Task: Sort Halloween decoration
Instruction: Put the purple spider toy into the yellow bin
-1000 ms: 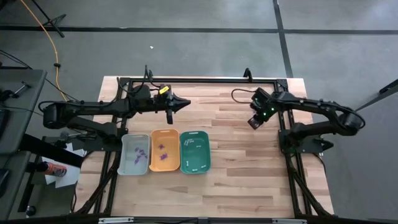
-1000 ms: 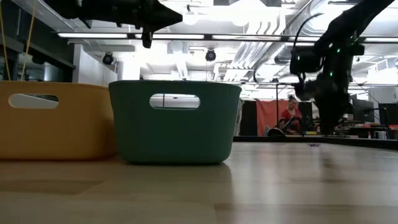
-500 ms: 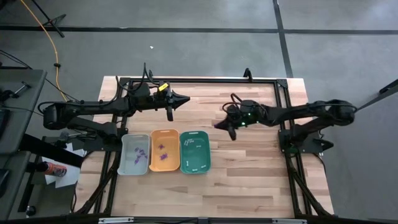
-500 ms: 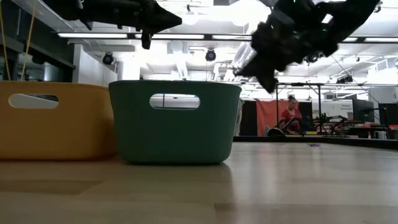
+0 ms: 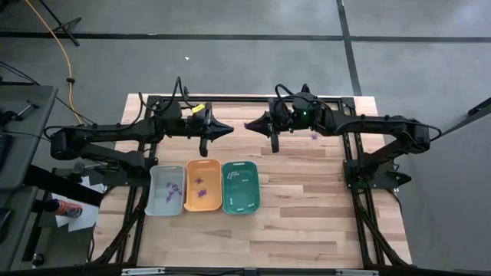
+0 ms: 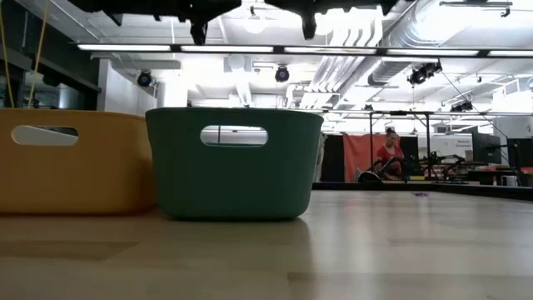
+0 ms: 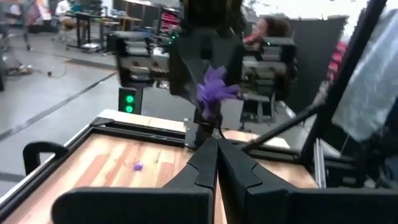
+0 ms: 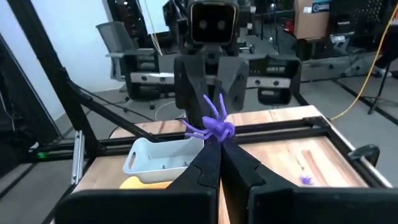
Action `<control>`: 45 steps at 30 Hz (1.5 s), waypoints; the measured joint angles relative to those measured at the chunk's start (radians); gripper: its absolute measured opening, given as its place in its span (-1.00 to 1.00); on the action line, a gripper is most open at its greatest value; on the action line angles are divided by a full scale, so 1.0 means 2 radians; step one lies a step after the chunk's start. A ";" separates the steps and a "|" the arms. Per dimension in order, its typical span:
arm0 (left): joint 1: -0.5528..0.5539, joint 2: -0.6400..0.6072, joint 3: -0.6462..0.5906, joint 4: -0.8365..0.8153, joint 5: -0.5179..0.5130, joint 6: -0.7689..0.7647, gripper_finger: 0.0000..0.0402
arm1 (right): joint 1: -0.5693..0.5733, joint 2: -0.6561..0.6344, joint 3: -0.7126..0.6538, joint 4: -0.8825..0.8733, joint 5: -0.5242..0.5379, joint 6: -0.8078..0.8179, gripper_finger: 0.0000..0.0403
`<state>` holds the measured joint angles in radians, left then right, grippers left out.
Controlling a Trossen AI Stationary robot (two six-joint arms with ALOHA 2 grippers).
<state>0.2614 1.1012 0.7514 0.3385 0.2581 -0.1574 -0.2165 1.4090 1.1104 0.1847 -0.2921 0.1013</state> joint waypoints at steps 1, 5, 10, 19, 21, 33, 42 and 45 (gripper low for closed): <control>-0.003 -0.001 0.003 -0.005 -0.002 0.009 -1.00 | 0.000 0.000 0.011 -0.015 0.000 -0.007 -1.00; -0.011 -0.001 0.005 0.002 -0.024 0.019 -1.00 | 0.002 0.000 0.025 -0.025 -0.001 -0.017 -1.00; -0.010 -0.001 0.005 0.002 -0.030 0.019 -1.00 | 0.005 0.000 0.025 -0.031 -0.002 -0.021 -1.00; -0.010 -0.001 0.005 0.003 -0.030 0.020 -1.00 | 0.005 0.000 0.024 -0.027 -0.002 -0.020 -1.00; -0.007 -0.008 0.005 0.000 -0.030 0.033 -1.00 | 0.005 0.000 0.024 -0.027 -0.002 -0.020 -1.00; 0.051 -0.128 0.005 -0.006 -0.091 0.073 -1.00 | 0.049 0.161 0.033 0.004 -0.002 -0.015 -1.00; 0.053 -0.136 0.005 -0.028 -0.090 0.062 -1.00 | 0.085 0.351 0.222 -0.033 -0.054 -0.022 -1.00; 0.053 -0.135 0.005 -0.035 -0.090 0.052 -1.00 | 0.088 0.396 0.283 -0.095 -0.056 -0.038 -1.00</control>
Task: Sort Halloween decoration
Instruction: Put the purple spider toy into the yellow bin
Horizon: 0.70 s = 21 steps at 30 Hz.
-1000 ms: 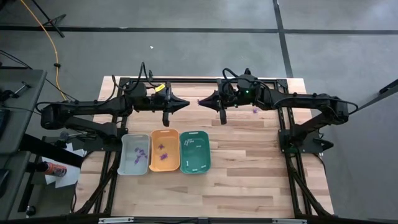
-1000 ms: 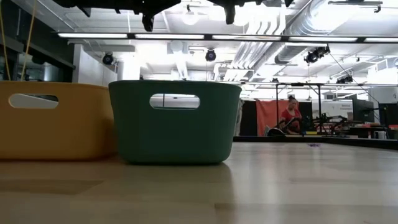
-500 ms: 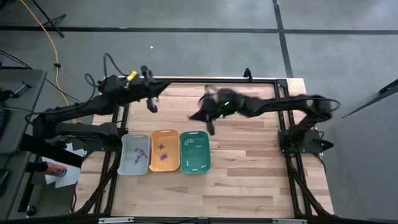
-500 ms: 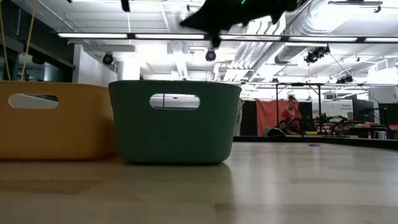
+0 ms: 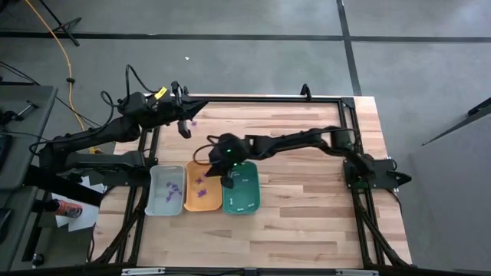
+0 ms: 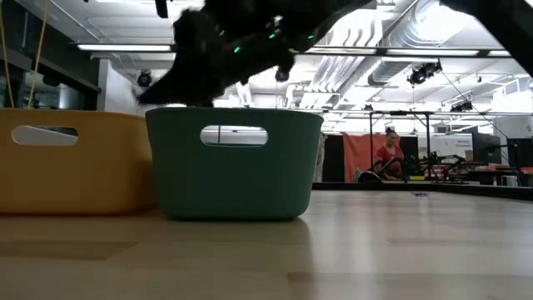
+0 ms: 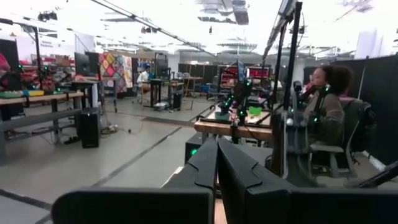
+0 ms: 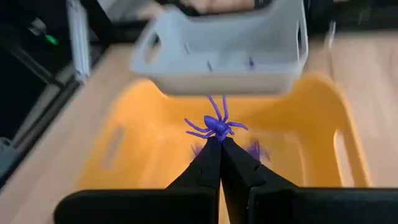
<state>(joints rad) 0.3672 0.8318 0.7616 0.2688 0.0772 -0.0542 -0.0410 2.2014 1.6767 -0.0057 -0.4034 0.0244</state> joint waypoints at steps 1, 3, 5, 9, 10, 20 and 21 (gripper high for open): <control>0.000 0.000 0.000 0.001 0.000 -0.003 -1.00 | 0.001 0.013 0.018 -0.023 0.000 -0.002 -1.00; 0.000 -0.001 0.000 0.003 0.000 -0.003 -1.00 | 0.002 0.037 0.050 -0.060 0.004 -0.003 -1.00; 0.000 0.000 0.000 0.003 0.000 -0.003 -1.00 | 0.002 0.059 0.076 -0.085 0.011 -0.003 -1.00; 0.000 0.000 0.000 0.002 0.000 -0.003 -1.00 | 0.006 0.092 0.116 -0.124 0.031 -0.003 -1.00; 0.000 0.000 0.000 0.002 0.000 -0.003 -1.00 | 0.008 0.095 0.123 -0.129 0.031 -0.003 -1.00; 0.000 0.000 0.000 0.002 0.000 -0.002 -1.00 | 0.009 0.096 0.127 -0.127 0.031 -0.003 -1.00; 0.000 0.000 0.000 0.002 0.000 -0.002 -1.00 | 0.009 0.096 0.127 -0.127 0.031 -0.003 -1.00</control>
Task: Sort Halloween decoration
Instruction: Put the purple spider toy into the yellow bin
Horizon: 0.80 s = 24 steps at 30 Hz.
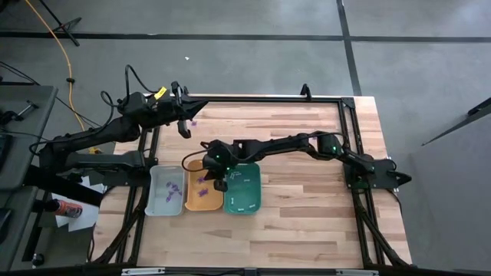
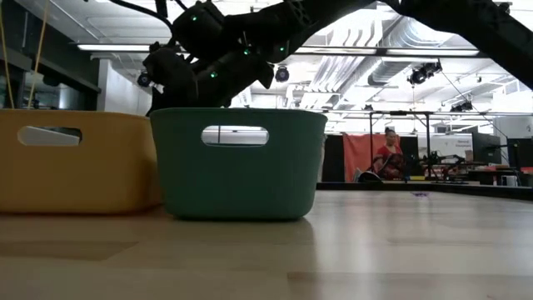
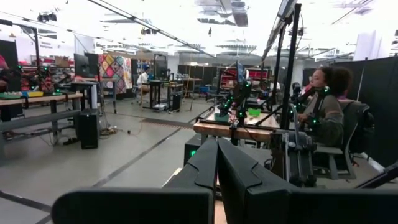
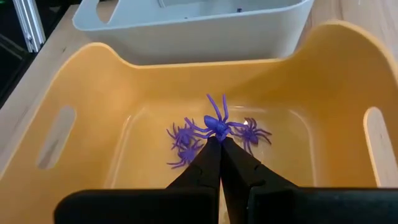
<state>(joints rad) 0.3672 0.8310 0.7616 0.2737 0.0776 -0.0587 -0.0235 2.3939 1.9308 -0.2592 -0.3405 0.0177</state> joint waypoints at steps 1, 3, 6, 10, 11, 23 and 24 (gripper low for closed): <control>0.000 0.000 0.000 0.000 0.000 0.001 -1.00 | 0.000 0.000 0.000 0.000 0.000 0.000 -1.00; 0.000 0.000 0.000 0.000 0.000 0.004 -1.00 | 0.000 0.000 0.000 0.000 -0.001 0.004 -0.98; 0.000 0.000 0.000 0.000 -0.001 0.004 -1.00 | 0.000 -0.006 0.000 -0.011 -0.002 0.002 -0.86; 0.000 0.000 0.000 0.003 -0.001 0.005 -1.00 | -0.001 -0.020 0.007 -0.031 -0.001 -0.015 -0.53; 0.000 0.000 0.000 0.004 -0.001 0.005 -1.00 | -0.001 -0.023 0.010 -0.042 0.000 -0.025 -0.45; 0.000 -0.001 0.000 0.007 -0.006 0.005 -1.00 | -0.022 -0.026 0.111 -0.295 -0.054 -0.145 -0.01; 0.000 -0.001 0.000 0.007 -0.007 0.005 -1.00 | -0.027 -0.026 0.118 -0.330 -0.057 -0.158 -0.01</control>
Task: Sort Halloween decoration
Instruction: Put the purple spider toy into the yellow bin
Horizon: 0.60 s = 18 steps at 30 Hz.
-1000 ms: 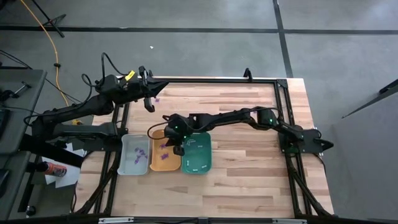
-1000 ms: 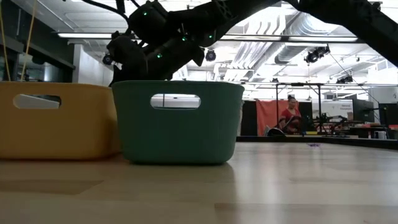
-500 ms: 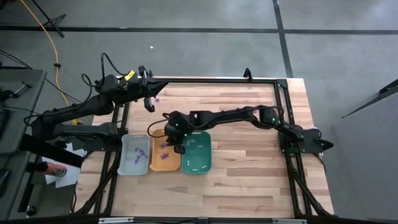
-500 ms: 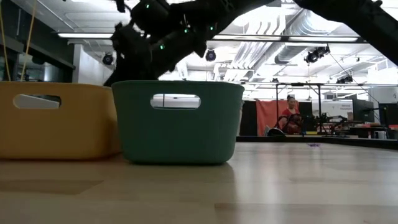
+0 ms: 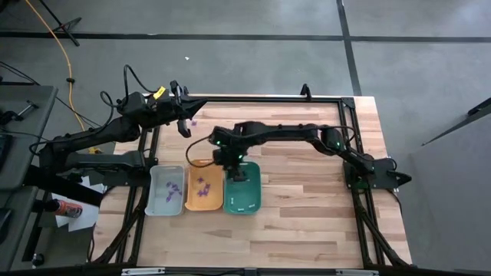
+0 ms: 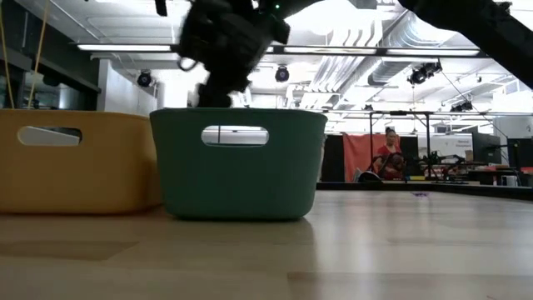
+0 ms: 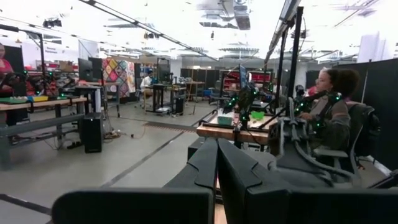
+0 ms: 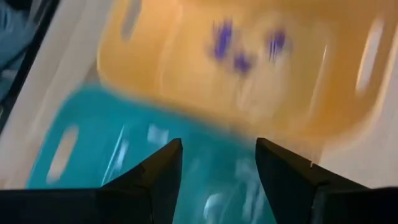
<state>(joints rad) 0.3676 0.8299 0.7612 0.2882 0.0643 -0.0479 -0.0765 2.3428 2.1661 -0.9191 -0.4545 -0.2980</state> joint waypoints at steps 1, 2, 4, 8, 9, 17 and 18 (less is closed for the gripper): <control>0.000 0.000 0.000 0.000 0.000 0.000 -1.00 | -0.005 0.000 0.006 -0.032 -0.004 -0.010 -0.02; 0.000 0.000 0.000 0.000 0.000 0.000 -1.00 | -0.012 0.000 0.008 -0.060 -0.009 -0.017 -0.03; 0.000 0.000 0.000 0.000 -0.001 0.000 -1.00 | -0.024 -0.004 0.007 -0.115 -0.022 -0.030 -0.05; 0.000 0.000 0.000 0.000 -0.001 0.000 -1.00 | -0.045 -0.033 -0.033 -0.174 -0.058 -0.054 -0.11; 0.000 0.000 0.000 0.000 -0.002 0.000 -1.00 | -0.049 -0.048 -0.053 -0.174 -0.063 -0.057 -0.13; 0.000 0.000 0.000 0.000 -0.014 0.000 -1.00 | -0.068 -0.252 -0.312 -0.034 -0.065 0.000 -0.32; 0.000 0.000 0.000 0.000 -0.014 0.000 -1.00 | -0.070 -0.283 -0.351 -0.003 -0.063 0.022 -0.34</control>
<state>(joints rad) 0.3679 0.8299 0.7609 0.2874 0.0353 -0.0483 -0.2163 1.7763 1.4639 -0.9259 -0.5802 -0.2531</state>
